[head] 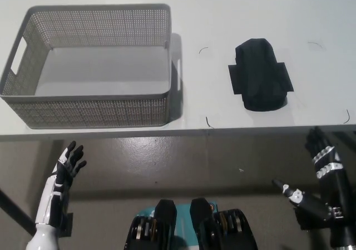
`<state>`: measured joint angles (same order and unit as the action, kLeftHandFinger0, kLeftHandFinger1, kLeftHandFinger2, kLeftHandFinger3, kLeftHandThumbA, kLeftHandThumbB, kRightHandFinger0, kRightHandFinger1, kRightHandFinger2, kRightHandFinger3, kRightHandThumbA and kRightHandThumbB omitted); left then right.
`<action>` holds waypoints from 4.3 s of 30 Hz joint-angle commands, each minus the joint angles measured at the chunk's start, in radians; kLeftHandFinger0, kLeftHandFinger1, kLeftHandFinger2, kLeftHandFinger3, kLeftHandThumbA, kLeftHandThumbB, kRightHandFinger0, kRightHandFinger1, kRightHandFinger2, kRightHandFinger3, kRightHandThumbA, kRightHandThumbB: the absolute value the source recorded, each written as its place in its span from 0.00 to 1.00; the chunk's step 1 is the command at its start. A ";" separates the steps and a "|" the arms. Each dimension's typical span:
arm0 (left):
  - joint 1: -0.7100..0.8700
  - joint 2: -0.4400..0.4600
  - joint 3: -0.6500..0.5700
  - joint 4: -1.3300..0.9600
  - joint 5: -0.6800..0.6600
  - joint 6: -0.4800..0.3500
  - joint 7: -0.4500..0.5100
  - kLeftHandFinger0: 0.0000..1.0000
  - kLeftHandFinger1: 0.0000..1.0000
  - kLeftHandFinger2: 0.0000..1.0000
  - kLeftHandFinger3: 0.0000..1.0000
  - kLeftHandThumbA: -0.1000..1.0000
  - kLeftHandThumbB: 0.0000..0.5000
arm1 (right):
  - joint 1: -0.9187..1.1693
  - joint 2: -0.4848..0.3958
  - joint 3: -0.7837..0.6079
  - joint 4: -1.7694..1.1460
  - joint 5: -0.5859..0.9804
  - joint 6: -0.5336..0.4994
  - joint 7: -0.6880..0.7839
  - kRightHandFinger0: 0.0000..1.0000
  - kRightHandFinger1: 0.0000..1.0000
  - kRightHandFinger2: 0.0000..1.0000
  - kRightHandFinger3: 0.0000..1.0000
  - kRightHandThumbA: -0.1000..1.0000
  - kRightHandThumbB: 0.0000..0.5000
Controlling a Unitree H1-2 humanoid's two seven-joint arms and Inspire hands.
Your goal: Use the right hand to push the pencil case on the right hand side to the container on the left side
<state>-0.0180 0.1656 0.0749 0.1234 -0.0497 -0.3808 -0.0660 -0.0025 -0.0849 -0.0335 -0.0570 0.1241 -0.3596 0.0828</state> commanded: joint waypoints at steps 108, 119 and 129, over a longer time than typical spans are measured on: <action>-0.048 0.018 0.017 -0.024 0.014 -0.086 -0.009 1.00 1.00 1.00 1.00 1.00 0.21 | -1.211 0.239 -0.174 1.433 0.061 0.013 -0.078 1.00 1.00 1.00 1.00 1.00 0.42; -0.055 0.034 0.018 -0.039 0.025 -0.072 -0.012 1.00 1.00 1.00 1.00 1.00 0.19 | -1.197 0.166 -0.114 1.428 -0.008 -0.006 -0.143 1.00 1.00 1.00 1.00 1.00 0.47; -0.066 0.033 0.017 -0.042 0.013 -0.056 -0.013 1.00 1.00 1.00 1.00 1.00 0.19 | -1.183 0.060 0.074 1.389 -0.165 -0.003 -0.255 1.00 1.00 1.00 1.00 1.00 0.53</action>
<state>-0.0629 0.1787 0.0863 0.1102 -0.0385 -0.4272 -0.0783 -1.1409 0.0205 -0.0263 1.3819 0.0739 -0.3236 -0.0892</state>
